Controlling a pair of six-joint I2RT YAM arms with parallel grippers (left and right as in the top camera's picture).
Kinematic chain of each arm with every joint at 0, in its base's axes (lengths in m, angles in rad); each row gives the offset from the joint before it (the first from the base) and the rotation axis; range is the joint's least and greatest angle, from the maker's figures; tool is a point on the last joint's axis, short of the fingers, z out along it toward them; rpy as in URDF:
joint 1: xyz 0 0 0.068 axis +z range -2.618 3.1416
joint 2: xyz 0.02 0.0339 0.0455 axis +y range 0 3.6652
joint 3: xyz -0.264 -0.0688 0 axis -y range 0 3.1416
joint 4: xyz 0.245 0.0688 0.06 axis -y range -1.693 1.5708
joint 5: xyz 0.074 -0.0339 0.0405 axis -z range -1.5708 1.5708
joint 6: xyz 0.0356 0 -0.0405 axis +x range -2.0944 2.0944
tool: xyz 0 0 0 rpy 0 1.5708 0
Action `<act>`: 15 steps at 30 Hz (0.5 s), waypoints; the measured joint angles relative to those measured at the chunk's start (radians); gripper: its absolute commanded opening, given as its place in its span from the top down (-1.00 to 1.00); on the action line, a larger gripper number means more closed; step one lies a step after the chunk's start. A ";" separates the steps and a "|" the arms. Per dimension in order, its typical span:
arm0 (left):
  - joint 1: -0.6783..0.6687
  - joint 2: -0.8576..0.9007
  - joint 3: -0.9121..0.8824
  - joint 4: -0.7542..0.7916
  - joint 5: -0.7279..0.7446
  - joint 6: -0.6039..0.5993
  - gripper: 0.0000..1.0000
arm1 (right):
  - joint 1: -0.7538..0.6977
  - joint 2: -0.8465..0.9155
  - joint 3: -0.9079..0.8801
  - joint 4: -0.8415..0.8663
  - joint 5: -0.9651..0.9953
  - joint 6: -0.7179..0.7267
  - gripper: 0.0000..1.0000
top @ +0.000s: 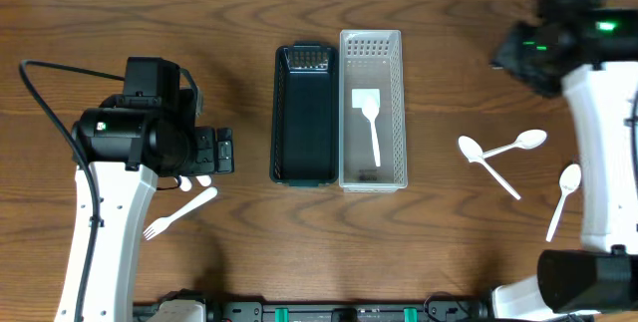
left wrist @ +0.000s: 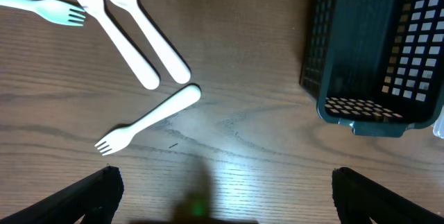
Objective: Pack container
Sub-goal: 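Carry the spoon to the clear basket and release it, then return the right gripper and grasp another white spoon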
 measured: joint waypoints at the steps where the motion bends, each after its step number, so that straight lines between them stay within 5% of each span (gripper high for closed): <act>1: 0.000 0.000 0.000 0.000 0.000 0.000 -0.96 | -0.024 0.005 -0.021 0.004 0.003 0.024 -0.38; 15: 0.000 0.000 0.000 -0.003 0.000 0.000 -0.96 | -0.185 0.253 -0.399 0.237 -0.025 0.148 -0.36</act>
